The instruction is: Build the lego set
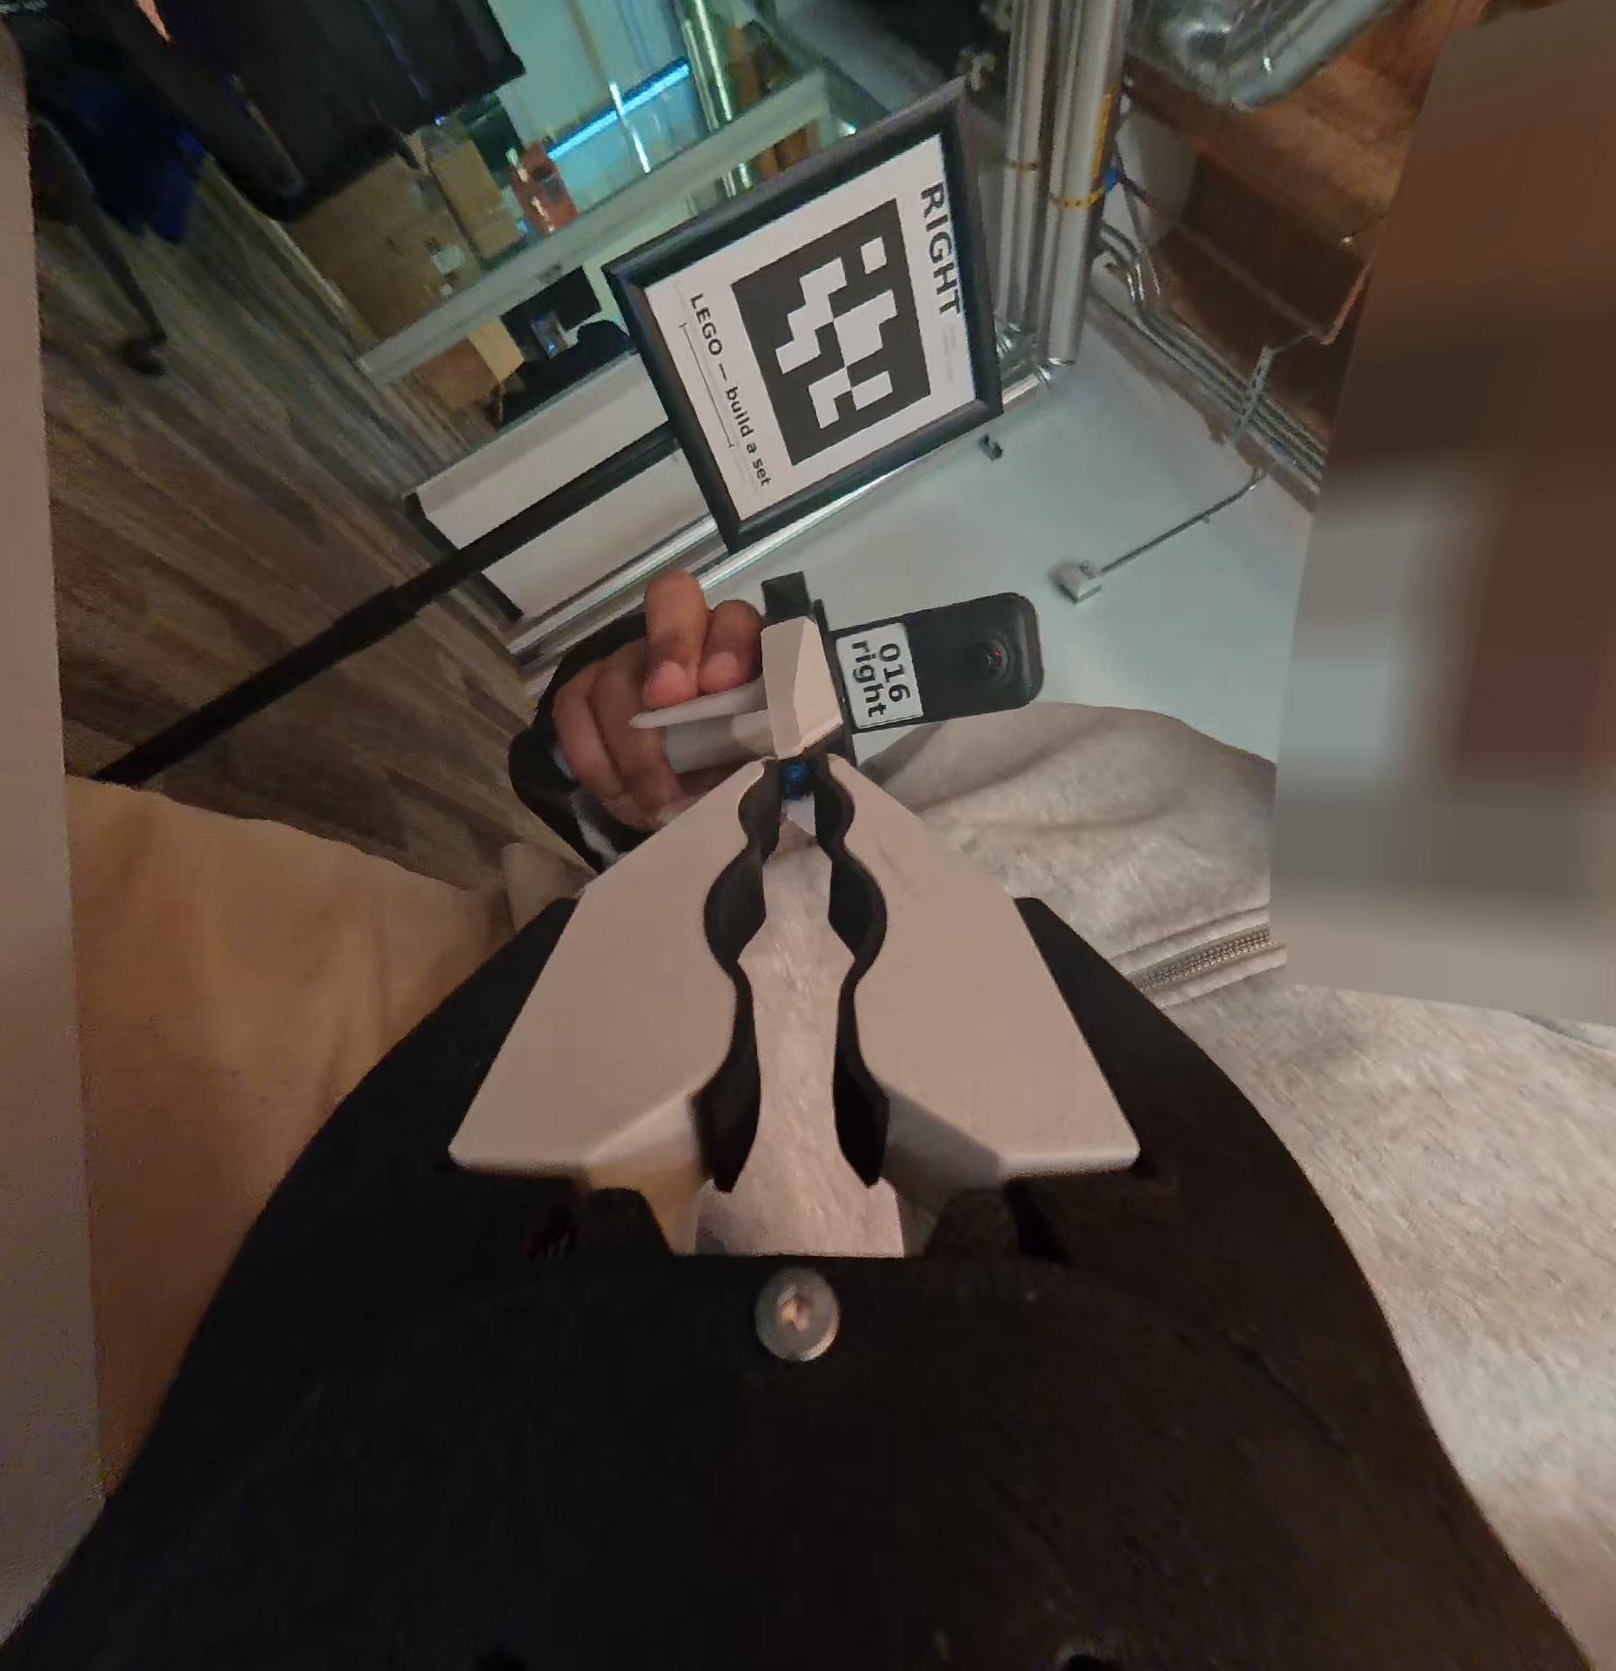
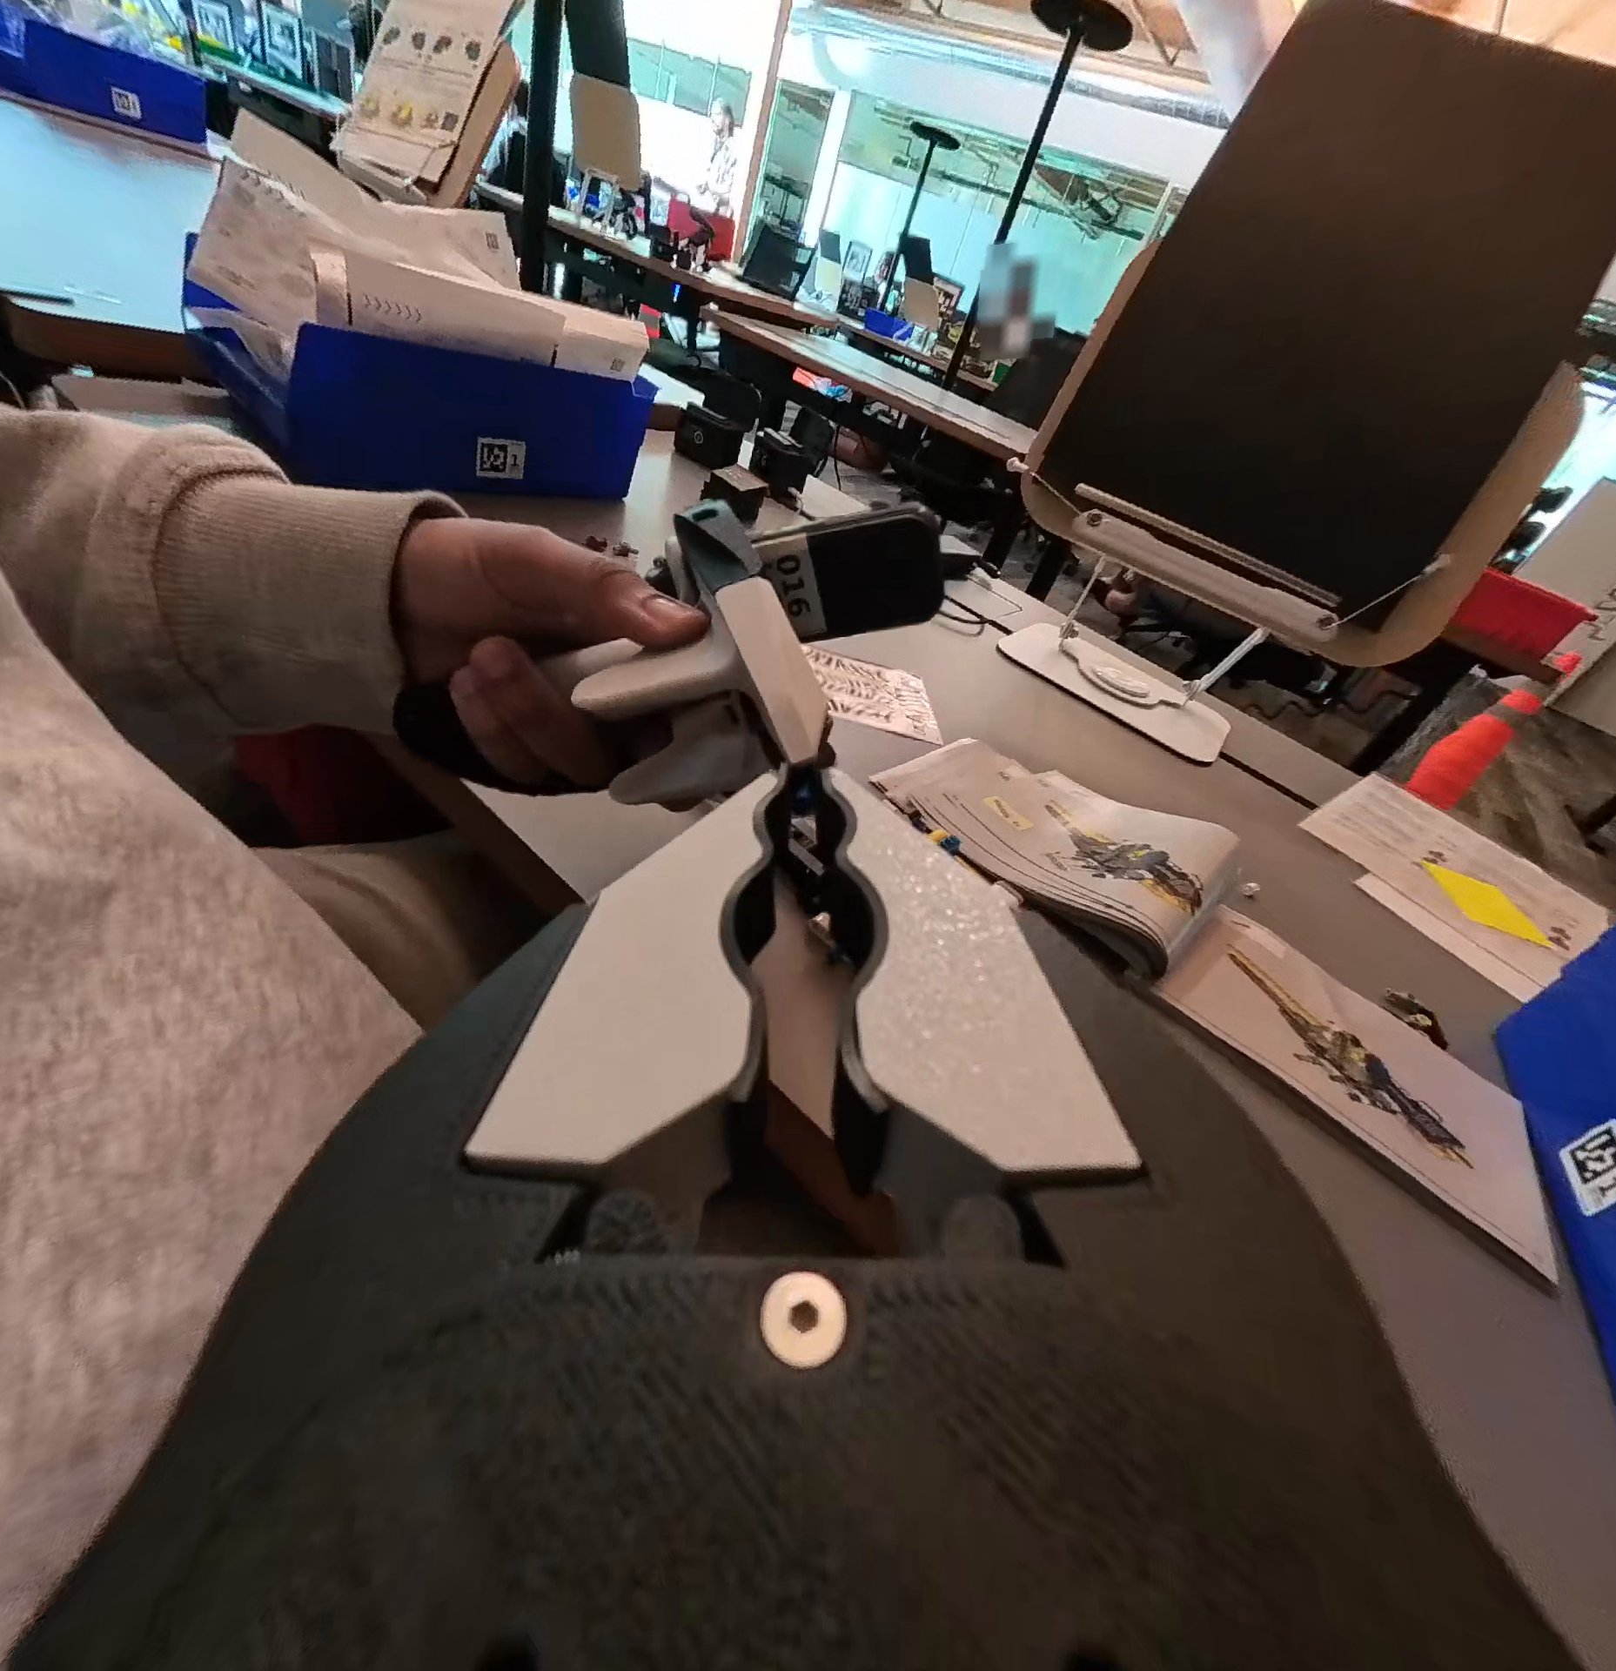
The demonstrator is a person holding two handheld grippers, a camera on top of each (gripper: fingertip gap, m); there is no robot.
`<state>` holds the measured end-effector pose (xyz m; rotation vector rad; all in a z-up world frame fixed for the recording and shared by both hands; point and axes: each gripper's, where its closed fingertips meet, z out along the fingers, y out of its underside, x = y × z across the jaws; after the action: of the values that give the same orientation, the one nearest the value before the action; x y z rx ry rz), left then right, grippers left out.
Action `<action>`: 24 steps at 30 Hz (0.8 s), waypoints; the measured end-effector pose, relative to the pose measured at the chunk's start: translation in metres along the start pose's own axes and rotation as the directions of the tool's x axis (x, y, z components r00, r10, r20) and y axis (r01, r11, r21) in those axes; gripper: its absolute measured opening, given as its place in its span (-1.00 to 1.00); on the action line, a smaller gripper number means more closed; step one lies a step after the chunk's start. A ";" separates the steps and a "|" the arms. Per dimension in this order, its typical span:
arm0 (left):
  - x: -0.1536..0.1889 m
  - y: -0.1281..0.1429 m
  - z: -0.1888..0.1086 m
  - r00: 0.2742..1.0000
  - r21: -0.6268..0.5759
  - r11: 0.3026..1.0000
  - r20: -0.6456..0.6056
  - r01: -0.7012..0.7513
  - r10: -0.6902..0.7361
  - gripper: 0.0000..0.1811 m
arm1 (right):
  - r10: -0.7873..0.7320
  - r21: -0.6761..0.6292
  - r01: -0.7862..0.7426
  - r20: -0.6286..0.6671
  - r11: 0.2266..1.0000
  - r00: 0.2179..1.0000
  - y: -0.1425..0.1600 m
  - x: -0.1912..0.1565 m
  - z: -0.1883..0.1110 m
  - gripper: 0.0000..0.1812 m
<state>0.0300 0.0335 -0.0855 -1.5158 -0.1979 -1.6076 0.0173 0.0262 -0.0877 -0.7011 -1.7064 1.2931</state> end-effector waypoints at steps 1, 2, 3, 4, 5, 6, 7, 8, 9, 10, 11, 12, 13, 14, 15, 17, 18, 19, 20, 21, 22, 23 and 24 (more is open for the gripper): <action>0.002 0.000 0.001 1.000 0.006 1.000 -0.016 -0.010 0.010 -0.88 | 0.014 0.019 -0.014 -0.008 1.000 1.000 0.000 0.001 -0.001 -0.98; 0.005 -0.001 0.002 0.999 0.010 1.000 -0.033 -0.007 0.007 -0.82 | 0.033 0.040 -0.032 -0.019 0.999 0.999 0.000 0.003 -0.002 -0.98; 0.006 0.001 0.002 0.999 0.006 1.000 -0.042 -0.005 0.005 -0.81 | 0.054 0.066 -0.053 -0.019 0.996 0.998 0.000 0.003 -0.003 -0.98; 0.005 0.004 0.003 0.999 -0.004 1.000 -0.048 -0.012 0.012 -0.82 | 0.080 0.088 -0.079 -0.006 0.993 0.997 0.000 0.002 -0.004 -0.98; 0.004 0.006 0.003 0.999 -0.005 1.000 -0.052 -0.016 0.016 -0.82 | 0.104 0.098 -0.105 0.012 0.990 0.994 0.000 0.001 -0.005 -0.98; 0.002 0.008 0.003 0.998 -0.001 1.000 -0.055 -0.012 0.012 -0.83 | 0.121 0.098 -0.122 0.020 0.988 0.993 0.002 0.000 -0.006 -0.98; 0.000 0.009 0.002 0.998 0.010 1.000 -0.057 -0.007 0.008 -0.86 | 0.127 0.100 -0.128 0.016 0.987 0.992 0.004 0.001 -0.007 -0.98; -0.002 0.008 0.000 0.998 0.030 1.000 -0.055 -0.005 0.007 -0.93 | 0.131 0.104 -0.132 0.017 0.986 0.991 0.004 0.002 -0.008 -0.98; -0.003 0.007 -0.002 0.998 0.053 0.999 -0.067 0.002 0.001 -1.00 | 0.140 0.104 -0.142 0.022 0.984 0.990 0.005 0.002 -0.008 -0.98; -0.002 0.004 -0.005 0.996 0.077 0.997 -0.085 0.019 -0.012 -1.00 | 0.152 0.102 -0.154 0.028 0.983 0.988 0.006 0.003 -0.008 -0.98; -0.002 0.003 -0.007 0.995 0.093 0.995 -0.099 0.034 -0.025 -1.00 | 0.162 0.100 -0.164 0.036 0.981 0.986 0.007 0.003 -0.008 -0.98; -0.004 0.003 -0.009 0.995 0.097 0.994 -0.092 0.041 -0.033 -1.00 | 0.168 0.094 -0.171 0.040 0.981 0.985 0.009 0.004 -0.008 -0.98; -0.006 0.004 -0.009 0.997 0.099 0.995 -0.073 0.033 -0.026 -1.00 | 0.173 0.079 -0.176 0.044 0.981 0.984 0.013 0.004 -0.006 -0.98; -0.007 0.004 -0.009 0.998 0.099 0.995 -0.058 0.024 -0.018 -1.00 | 0.172 0.059 -0.175 0.051 0.983 0.984 0.018 0.003 -0.004 -0.98; -0.007 0.004 -0.009 0.999 0.098 0.995 -0.049 0.017 -0.012 -1.00 | 0.167 0.043 -0.169 0.058 0.985 0.984 0.021 0.001 -0.002 -0.98; -0.005 0.004 -0.011 0.999 0.104 0.995 -0.040 -0.002 0.006 -0.97 | 0.147 0.005 -0.148 0.069 0.989 0.987 0.027 -0.003 0.003 -0.98; -0.005 0.002 -0.014 0.999 0.113 0.993 -0.029 -0.012 0.015 -0.95 | 0.137 -0.008 -0.137 0.065 0.991 0.988 0.030 -0.004 0.005 -0.98; -0.003 -0.002 -0.018 0.999 0.131 0.991 -0.014 -0.029 0.031 -0.94 | 0.136 -0.016 -0.136 0.057 0.991 0.989 0.031 -0.004 0.006 -0.97; -0.002 -0.007 -0.025 0.998 0.157 0.986 0.013 -0.056 0.054 -0.94 | 0.145 -0.028 -0.144 0.049 0.989 0.988 0.033 -0.002 0.008 -0.97; -0.002 -0.013 -0.033 0.994 0.180 0.979 0.066 -0.097 0.087 -0.94 | 0.158 -0.040 -0.157 0.044 0.987 0.986 0.035 -0.001 0.010 -0.97; -0.003 -0.021 -0.042 0.981 0.192 0.968 0.142 -0.159 0.133 -0.96 | 0.173 -0.052 -0.171 0.040 0.984 0.984 0.038 0.000 0.012 -0.97; -0.007 -0.030 -0.052 0.953 0.193 0.954 0.244 -0.230 0.181 -0.99 | 0.192 -0.065 -0.190 0.034 0.980 0.981 0.043 0.001 0.014 -0.97; -0.011 -0.041 -0.062 0.908 0.188 0.932 0.350 -0.310 0.232 -0.99 | 0.217 -0.081 -0.214 0.033 0.974 0.976 0.049 0.001 0.017 -0.97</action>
<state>-0.0442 0.0229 -0.0911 -1.5326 -0.3333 -1.0668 -0.0012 0.0344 -0.1359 -0.9315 -1.7584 1.4039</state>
